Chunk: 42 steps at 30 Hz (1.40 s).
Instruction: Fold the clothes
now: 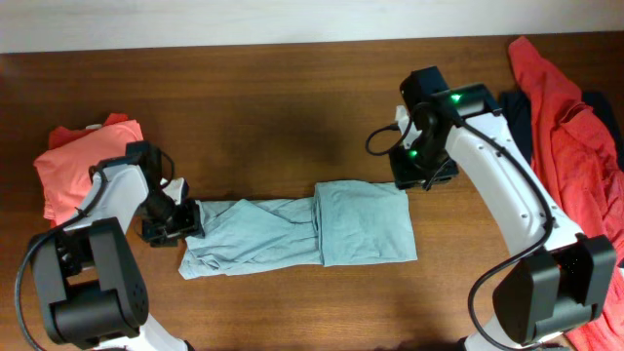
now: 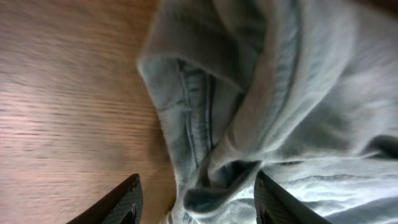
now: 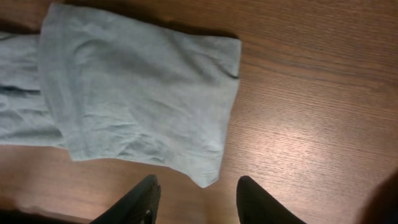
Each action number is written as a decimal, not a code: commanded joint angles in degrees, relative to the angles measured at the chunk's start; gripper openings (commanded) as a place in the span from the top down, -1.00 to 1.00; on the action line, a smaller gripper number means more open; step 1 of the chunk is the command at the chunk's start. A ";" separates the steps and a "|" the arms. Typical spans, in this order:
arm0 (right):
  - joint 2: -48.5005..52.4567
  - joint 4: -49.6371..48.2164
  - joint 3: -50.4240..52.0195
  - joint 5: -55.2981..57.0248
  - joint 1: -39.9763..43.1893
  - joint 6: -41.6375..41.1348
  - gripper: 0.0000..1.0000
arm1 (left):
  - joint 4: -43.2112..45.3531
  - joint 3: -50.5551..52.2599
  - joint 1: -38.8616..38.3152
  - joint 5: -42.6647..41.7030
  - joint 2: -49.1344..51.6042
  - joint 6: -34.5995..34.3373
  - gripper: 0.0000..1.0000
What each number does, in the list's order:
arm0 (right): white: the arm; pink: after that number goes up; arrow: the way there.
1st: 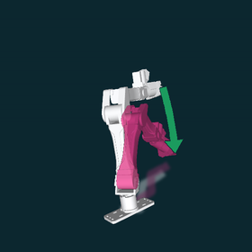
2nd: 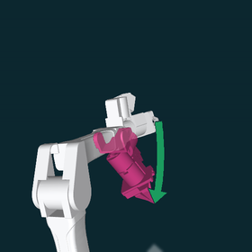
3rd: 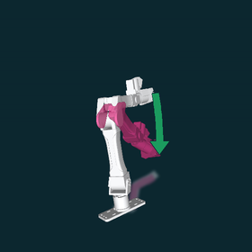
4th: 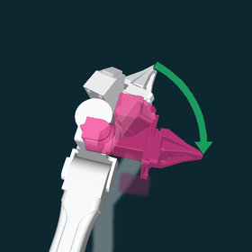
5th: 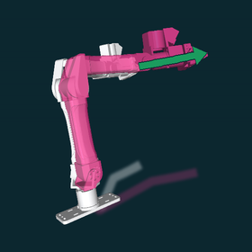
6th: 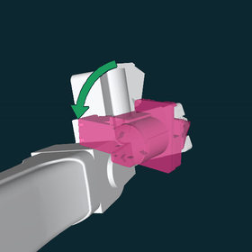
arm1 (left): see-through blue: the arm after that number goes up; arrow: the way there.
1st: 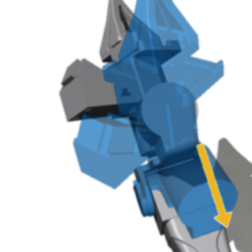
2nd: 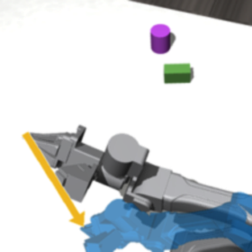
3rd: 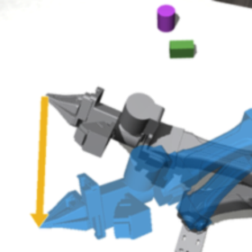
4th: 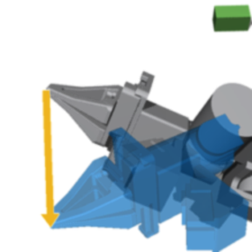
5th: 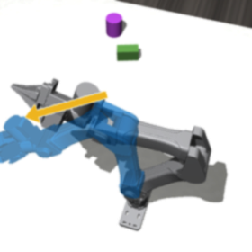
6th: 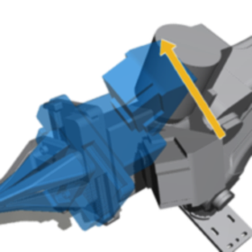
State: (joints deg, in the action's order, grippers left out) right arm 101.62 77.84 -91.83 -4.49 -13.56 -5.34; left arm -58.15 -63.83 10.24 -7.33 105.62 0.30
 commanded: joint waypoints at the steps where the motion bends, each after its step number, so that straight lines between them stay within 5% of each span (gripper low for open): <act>1: -0.07 0.24 -0.37 0.68 1.55 0.63 0.09 | 2.58 3.48 -0.13 -1.92 -1.38 1.99 -0.15; 6: -0.07 0.24 -0.37 0.70 1.68 0.63 0.09 | 7.65 7.93 -0.13 -5.51 -1.40 1.99 -0.05; 10: -0.07 0.42 -0.37 0.70 1.70 0.63 0.10 | 8.39 8.57 -0.13 -9.22 -1.42 3.56 0.72; 13: -0.07 0.59 -0.37 0.70 1.70 0.63 0.10 | 7.48 7.63 -0.04 -9.44 -1.42 3.91 0.89; 42: -0.07 1.40 -0.37 2.27 1.70 0.63 0.10 | -25.18 -33.97 13.25 -0.09 -2.54 2.73 0.98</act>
State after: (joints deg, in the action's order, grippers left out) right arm 101.62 78.96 -91.83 -3.79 -12.19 -5.06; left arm -81.67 -92.90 23.66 -8.21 103.66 3.49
